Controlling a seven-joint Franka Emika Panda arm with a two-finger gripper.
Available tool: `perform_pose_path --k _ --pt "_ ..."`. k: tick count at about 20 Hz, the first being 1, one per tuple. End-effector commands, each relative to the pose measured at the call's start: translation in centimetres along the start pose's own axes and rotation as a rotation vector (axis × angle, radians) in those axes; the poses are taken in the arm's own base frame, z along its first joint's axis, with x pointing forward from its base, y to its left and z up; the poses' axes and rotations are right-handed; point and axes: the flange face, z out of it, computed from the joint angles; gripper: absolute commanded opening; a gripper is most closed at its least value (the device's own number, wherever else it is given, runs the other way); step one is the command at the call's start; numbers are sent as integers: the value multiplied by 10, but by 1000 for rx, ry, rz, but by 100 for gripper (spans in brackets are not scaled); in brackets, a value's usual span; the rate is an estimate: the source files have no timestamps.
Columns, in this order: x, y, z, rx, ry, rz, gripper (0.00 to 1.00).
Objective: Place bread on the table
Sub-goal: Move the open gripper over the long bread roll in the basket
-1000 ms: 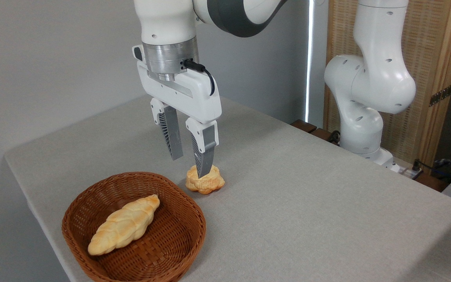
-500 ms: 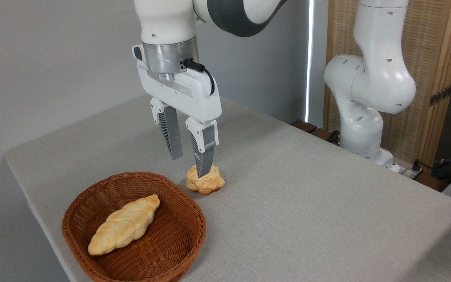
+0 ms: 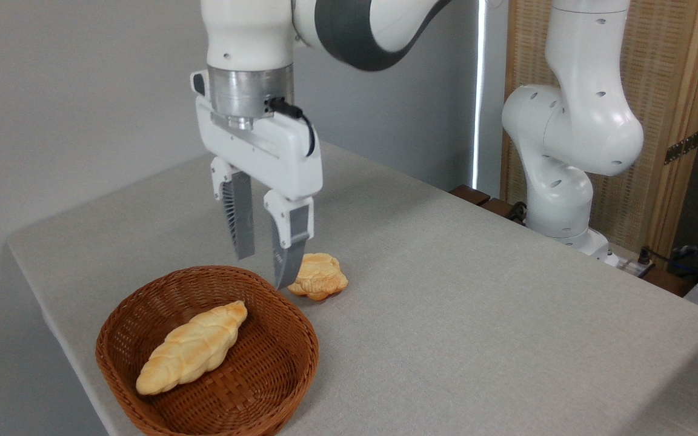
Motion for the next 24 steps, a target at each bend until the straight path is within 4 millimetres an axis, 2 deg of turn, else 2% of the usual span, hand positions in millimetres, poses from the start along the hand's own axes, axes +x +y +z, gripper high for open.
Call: perform_pose_path --k 1,5,9,17,24 --pt "12 -6 17 20 41 -4 100" --pt "23 -10 27 -21 144 -79 100" --pt "34 -15 60 -39 169 -135 100" --pt "49 -18 107 -22 190 -159 100" --pt "59 -8 122 -44 200 -160 100"
